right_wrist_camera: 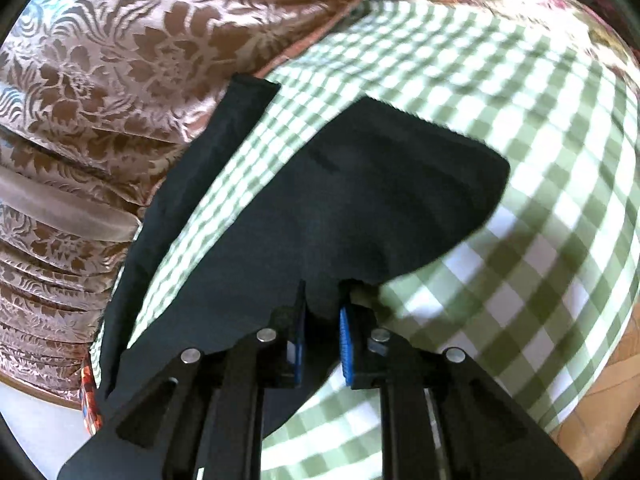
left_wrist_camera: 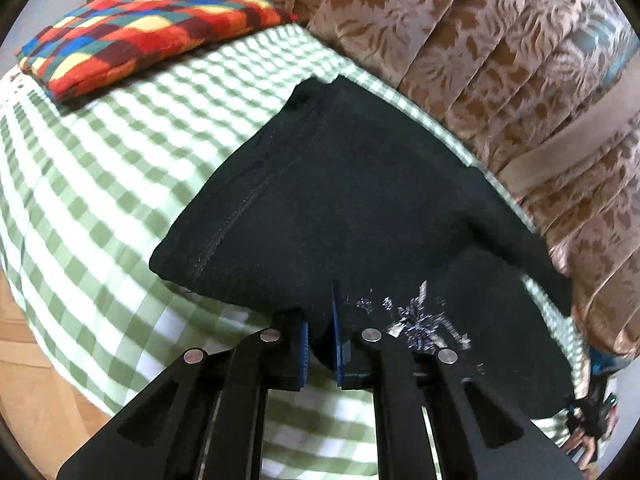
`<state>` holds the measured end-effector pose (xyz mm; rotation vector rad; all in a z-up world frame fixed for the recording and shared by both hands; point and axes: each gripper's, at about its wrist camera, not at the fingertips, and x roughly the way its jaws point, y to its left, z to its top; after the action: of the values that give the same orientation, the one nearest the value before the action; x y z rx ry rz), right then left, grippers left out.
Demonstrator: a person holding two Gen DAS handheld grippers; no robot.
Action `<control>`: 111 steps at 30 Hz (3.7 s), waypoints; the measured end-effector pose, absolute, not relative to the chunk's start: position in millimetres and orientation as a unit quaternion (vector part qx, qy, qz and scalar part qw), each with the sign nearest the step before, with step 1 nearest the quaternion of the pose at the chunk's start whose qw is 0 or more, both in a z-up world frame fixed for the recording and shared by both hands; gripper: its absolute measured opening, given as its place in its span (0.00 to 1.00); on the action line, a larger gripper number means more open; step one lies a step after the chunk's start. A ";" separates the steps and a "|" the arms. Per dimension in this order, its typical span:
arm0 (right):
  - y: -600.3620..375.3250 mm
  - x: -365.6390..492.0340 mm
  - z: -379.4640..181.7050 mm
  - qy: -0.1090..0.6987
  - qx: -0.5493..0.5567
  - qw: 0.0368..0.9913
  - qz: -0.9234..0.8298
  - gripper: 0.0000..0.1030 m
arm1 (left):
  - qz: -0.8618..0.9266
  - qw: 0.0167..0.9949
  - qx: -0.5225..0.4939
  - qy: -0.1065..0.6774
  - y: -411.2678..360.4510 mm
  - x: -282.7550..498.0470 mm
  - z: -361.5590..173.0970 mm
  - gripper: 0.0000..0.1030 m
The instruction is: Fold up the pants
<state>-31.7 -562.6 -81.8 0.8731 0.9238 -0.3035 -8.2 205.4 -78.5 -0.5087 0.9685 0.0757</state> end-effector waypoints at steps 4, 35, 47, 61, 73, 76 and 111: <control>-561.6 -32.9 -78.1 0.448 0.380 0.794 -0.160 0.37 | 0.049 0.850 -0.230 0.472 209.0 -13.8 -86.8 0.21; -329.4 56.8 -83.6 0.503 0.225 0.827 0.109 0.74 | 0.088 0.856 -0.173 0.480 209.5 -2.5 -91.3 0.26; -317.8 67.0 -84.6 0.512 0.216 0.822 0.123 0.91 | -0.016 0.847 -0.281 0.451 246.6 213.4 -18.4 0.26; -311.0 73.5 -86.4 0.525 0.209 0.816 0.123 0.98 | 0.100 0.792 -0.267 0.540 249.5 361.2 -110.5 0.27; -307.5 69.4 -82.5 0.522 0.196 0.822 0.115 0.97 | -0.048 0.922 -0.190 0.334 201.6 234.1 8.6 0.05; -308.8 69.6 -77.2 0.523 0.200 0.821 0.113 0.94 | -0.098 0.934 -0.197 0.282 189.6 177.1 36.1 0.04; -325.4 239.9 5.0 0.425 0.363 0.809 0.182 0.08 | -0.087 0.949 -0.216 0.211 233.9 95.3 78.0 0.04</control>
<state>239.9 -325.5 5.0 0.7757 0.9087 0.3891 95.3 233.9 78.0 -0.4386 0.4301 -0.1779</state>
